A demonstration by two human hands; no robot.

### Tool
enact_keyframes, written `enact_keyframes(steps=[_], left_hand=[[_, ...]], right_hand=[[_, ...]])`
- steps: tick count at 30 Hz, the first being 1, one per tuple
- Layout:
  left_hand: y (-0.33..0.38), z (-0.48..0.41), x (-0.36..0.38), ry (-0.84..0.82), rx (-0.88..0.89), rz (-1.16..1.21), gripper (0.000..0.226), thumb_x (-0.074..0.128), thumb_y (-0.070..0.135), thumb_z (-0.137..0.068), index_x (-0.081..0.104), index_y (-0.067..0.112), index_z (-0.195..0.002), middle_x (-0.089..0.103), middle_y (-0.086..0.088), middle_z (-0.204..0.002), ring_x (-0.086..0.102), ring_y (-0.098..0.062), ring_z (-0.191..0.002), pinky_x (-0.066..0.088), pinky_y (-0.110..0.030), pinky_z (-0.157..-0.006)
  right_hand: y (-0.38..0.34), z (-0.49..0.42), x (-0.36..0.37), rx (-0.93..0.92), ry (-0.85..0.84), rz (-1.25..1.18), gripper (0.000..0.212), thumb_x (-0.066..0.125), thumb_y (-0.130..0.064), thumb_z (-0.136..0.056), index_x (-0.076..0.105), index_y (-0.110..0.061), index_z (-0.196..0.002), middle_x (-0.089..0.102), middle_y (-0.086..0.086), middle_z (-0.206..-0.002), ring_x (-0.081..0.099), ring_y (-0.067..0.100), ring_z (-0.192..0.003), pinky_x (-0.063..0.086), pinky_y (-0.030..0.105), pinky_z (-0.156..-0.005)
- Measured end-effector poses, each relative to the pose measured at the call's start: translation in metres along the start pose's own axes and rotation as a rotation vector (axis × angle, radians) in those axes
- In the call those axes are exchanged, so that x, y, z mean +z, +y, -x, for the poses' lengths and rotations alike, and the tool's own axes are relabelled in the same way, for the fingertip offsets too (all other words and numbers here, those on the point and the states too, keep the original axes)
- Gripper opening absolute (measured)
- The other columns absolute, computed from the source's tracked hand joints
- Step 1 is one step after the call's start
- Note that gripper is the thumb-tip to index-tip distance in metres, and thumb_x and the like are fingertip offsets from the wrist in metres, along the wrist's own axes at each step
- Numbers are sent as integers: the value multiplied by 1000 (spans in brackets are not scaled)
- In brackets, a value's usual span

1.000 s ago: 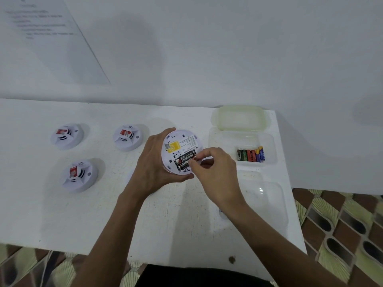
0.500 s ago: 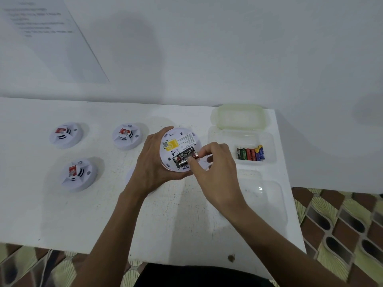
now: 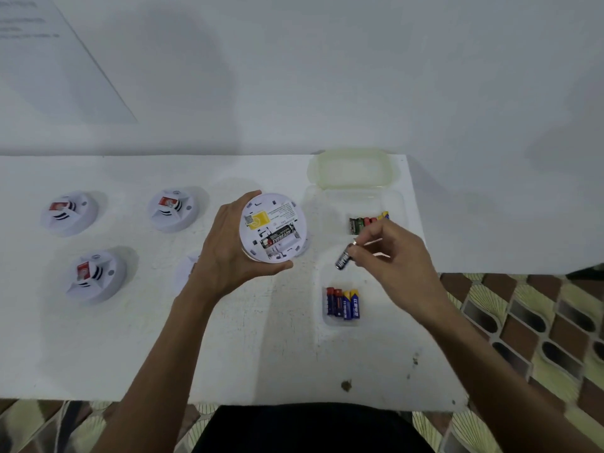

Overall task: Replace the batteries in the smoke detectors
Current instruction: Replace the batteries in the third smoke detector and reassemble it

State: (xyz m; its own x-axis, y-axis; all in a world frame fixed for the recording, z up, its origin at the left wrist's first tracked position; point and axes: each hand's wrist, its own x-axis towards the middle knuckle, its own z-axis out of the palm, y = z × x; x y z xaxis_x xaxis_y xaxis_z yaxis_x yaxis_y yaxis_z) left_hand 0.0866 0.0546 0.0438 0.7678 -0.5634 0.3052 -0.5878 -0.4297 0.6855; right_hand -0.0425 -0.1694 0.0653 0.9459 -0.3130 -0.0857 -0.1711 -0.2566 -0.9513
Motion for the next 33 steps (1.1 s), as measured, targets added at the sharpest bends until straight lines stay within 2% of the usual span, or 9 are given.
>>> enact_keyframes(steps=[3, 6, 12, 16, 19, 22, 25, 30, 33], left_hand=[[-2, 9, 6, 16, -10, -42, 86, 77, 62, -53, 36, 37, -125, 41, 39, -122, 39, 15, -113, 31, -10, -99], [-6, 13, 12, -14, -72, -79, 104, 75, 66, -50, 38, 22, -136, 41, 21, -129, 39, 0, -118, 32, -20, -100], [-8, 12, 16, -50, -80, -68, 102, 78, 64, -52, 38, 22, -137, 48, 8, -131, 45, -12, -119, 40, -36, -102], [-6, 14, 15, -42, -72, -82, 100, 73, 69, -53, 36, 26, -136, 41, 17, -130, 39, -2, -119, 30, -19, -103], [-8, 15, 15, -60, -64, -81, 102, 65, 77, -56, 37, 22, -137, 41, 17, -132, 38, -1, -120, 28, -20, -105], [-7, 16, 14, -60, -26, -98, 101, 61, 79, -60, 37, 19, -138, 39, 14, -133, 35, 1, -121, 26, -20, -106], [-6, 15, 15, -71, 2, -94, 97, 58, 79, -63, 38, 19, -137, 42, 10, -132, 37, -2, -121, 28, -26, -107], [6, 14, 13, -71, 38, -94, 89, 53, 78, -69, 37, 22, -136, 41, 7, -128, 34, 0, -120, 16, -5, -106], [8, 13, 13, -119, -8, -57, 89, 46, 86, -65, 28, 39, -138, 32, 19, -138, 30, 4, -126, 18, -15, -107]], right_hand=[[18, 9, -18, 57, -75, 177, 12, 70, -10, -88, 61, -17, -83, 68, -5, -86, 66, 11, -81, 52, 15, -69], [40, 15, -16, 109, -117, 350, 12, 68, -13, -89, 60, -20, -82, 66, -6, -83, 66, 10, -78, 49, 11, -64], [70, 14, 1, 111, -189, 521, 7, 63, -12, -92, 59, -15, -87, 67, 1, -88, 62, 16, -79, 52, 23, -68], [78, 12, 4, 145, -220, 595, 9, 59, -13, -94, 65, -12, -100, 70, 7, -103, 63, 16, -90, 53, 26, -77], [79, 10, 1, 156, -218, 625, 15, 58, -15, -95, 67, -12, -107, 69, 7, -107, 60, 13, -89, 46, 18, -72], [73, 8, -3, 149, -187, 619, 16, 58, -16, -96, 67, -13, -109, 69, 6, -105, 61, 13, -88, 48, 21, -75], [52, 5, -2, 12, -104, 489, 10, 61, -15, -94, 69, -14, -100, 69, 0, -93, 63, 12, -81, 54, 27, -77], [6, -8, 23, -375, -141, 379, 7, 64, -17, -92, 68, -19, -97, 62, -5, -91, 58, 7, -78, 50, 21, -70], [-10, -21, 38, -552, -218, 474, 11, 66, -21, -91, 70, -19, -101, 58, -1, -96, 52, 12, -86, 43, 23, -72]])
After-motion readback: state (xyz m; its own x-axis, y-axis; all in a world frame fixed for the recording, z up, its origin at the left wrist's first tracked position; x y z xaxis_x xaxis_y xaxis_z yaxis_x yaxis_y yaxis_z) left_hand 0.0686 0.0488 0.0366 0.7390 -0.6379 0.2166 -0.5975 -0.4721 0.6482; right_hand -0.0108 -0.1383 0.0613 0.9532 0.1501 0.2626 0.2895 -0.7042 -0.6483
